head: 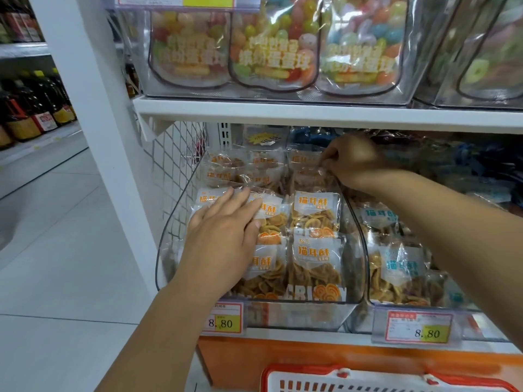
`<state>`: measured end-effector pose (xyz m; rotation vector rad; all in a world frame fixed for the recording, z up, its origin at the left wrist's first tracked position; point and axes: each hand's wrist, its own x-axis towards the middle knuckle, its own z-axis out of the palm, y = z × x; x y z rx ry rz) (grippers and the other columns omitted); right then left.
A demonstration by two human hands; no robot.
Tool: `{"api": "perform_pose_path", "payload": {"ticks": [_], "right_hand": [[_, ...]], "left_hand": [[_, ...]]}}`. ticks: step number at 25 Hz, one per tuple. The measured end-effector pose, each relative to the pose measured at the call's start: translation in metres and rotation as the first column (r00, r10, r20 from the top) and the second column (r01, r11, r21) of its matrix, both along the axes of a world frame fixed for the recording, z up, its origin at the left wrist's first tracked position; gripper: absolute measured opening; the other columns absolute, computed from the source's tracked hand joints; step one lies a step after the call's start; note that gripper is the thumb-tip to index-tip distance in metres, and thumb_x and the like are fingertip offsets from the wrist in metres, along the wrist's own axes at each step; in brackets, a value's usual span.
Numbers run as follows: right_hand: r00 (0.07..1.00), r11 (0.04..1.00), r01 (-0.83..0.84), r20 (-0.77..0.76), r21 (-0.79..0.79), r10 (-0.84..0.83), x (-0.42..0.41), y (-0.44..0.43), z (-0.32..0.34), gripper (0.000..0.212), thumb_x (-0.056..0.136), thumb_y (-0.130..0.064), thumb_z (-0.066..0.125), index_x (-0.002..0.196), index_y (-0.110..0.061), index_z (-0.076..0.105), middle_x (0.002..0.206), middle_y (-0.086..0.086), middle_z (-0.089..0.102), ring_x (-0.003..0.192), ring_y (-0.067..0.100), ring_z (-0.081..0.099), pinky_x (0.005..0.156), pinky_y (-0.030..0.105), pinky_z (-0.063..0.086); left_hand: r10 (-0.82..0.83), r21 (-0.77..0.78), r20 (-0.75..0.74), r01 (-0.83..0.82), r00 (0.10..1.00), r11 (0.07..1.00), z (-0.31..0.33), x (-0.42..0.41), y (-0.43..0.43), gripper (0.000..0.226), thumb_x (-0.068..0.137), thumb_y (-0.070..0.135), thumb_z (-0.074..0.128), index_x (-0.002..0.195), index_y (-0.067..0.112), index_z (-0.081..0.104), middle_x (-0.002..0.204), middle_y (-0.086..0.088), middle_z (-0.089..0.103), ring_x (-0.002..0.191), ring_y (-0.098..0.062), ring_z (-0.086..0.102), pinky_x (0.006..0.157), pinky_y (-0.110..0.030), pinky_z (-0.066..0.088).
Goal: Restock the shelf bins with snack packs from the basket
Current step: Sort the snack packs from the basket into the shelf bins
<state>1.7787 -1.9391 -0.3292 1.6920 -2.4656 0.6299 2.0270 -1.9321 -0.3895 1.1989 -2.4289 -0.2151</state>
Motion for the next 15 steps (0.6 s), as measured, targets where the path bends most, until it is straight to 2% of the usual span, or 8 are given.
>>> {"api": "perform_pose_path", "payload": {"ticks": [1,3,4,6,8,11,13,15], "right_hand": [[0.998,0.999,-0.001,-0.069,-0.034,-0.002,0.004,-0.003,0.0,0.015,0.096,-0.021,0.055,0.092,-0.02,0.07,0.106,0.001,0.067,0.09,0.017,0.06,0.073,0.03,0.049],[0.977,0.991,-0.111,-0.193,-0.07,0.096,0.021,-0.01,0.0,0.02,0.096,-0.028,0.05,0.106,-0.02,0.065,0.115,0.005,0.063,0.1,0.022,0.057,0.08,0.032,0.047],[0.962,0.984,-0.173,-0.22,-0.036,0.161,0.031,-0.015,-0.002,0.026,0.097,-0.031,0.048,0.114,-0.02,0.063,0.121,0.006,0.061,0.108,0.024,0.055,0.087,0.034,0.046],[0.961,0.976,-0.201,-0.177,0.087,0.213,0.048,-0.026,-0.004,0.036,0.099,-0.039,0.046,0.122,-0.016,0.061,0.125,0.007,0.057,0.12,0.026,0.049,0.094,0.037,0.041],[0.973,0.968,-0.188,-0.102,0.164,0.206,0.051,-0.038,-0.008,0.041,0.097,-0.047,0.047,0.112,-0.013,0.065,0.113,0.008,0.059,0.115,0.026,0.051,0.089,0.035,0.04],[0.98,0.979,-0.198,0.018,0.056,0.197,0.041,-0.046,-0.009,0.042,0.093,-0.044,0.055,0.094,-0.004,0.07,0.091,0.01,0.068,0.092,0.028,0.065,0.084,0.035,0.051],[0.981,0.981,-0.195,0.006,0.005,0.195,0.04,-0.048,-0.005,0.043,0.092,-0.043,0.058,0.094,-0.002,0.07,0.09,0.01,0.07,0.086,0.026,0.066,0.079,0.032,0.05],[0.968,0.968,-0.249,0.001,-0.013,0.249,0.053,-0.051,-0.001,0.037,0.092,-0.043,0.059,0.104,-0.009,0.068,0.096,0.002,0.065,0.089,0.018,0.06,0.078,0.027,0.042]], "left_hand": [[0.004,-0.002,0.002,-0.004,1.0,1.0,0.0,0.001,-0.001,0.045,0.104,0.038,0.029,0.149,0.043,0.028,0.159,0.022,0.013,0.148,-0.001,0.002,0.118,-0.033,0.001],[0.007,-0.01,-0.003,-0.007,1.0,1.0,-0.003,0.002,-0.003,0.044,0.104,0.04,0.029,0.148,0.044,0.03,0.159,0.022,0.015,0.148,-0.001,0.003,0.118,-0.033,0.002],[0.004,-0.011,-0.009,-0.004,1.0,1.0,-0.004,0.003,-0.004,0.044,0.104,0.041,0.027,0.147,0.044,0.031,0.159,0.022,0.015,0.148,-0.001,0.003,0.119,-0.034,0.002],[-0.001,-0.007,-0.009,0.001,1.0,1.0,-0.005,0.004,-0.005,0.046,0.102,0.046,0.019,0.147,0.046,0.031,0.159,0.022,0.015,0.148,-0.001,0.001,0.12,-0.035,0.001],[0.006,0.007,-0.005,-0.006,1.0,1.0,-0.006,0.006,-0.007,0.044,0.103,0.047,0.02,0.146,0.049,0.029,0.159,0.023,0.012,0.148,-0.002,-0.001,0.12,-0.035,-0.001],[0.027,0.01,-0.013,-0.027,1.0,1.0,-0.006,0.01,-0.01,0.049,0.098,0.053,0.017,0.147,0.052,0.025,0.16,0.022,0.009,0.149,-0.004,-0.003,0.12,-0.035,-0.003],[0.033,0.003,0.002,-0.033,0.999,0.999,-0.007,0.014,-0.011,0.054,0.094,0.056,0.013,0.147,0.052,0.021,0.16,0.021,0.006,0.149,-0.004,-0.006,0.119,-0.034,-0.005],[0.034,0.007,0.001,-0.034,0.999,0.999,-0.007,0.015,-0.011,0.048,0.1,0.055,0.017,0.148,0.051,0.02,0.161,0.021,0.004,0.148,-0.003,-0.008,0.118,-0.031,-0.007]]}}
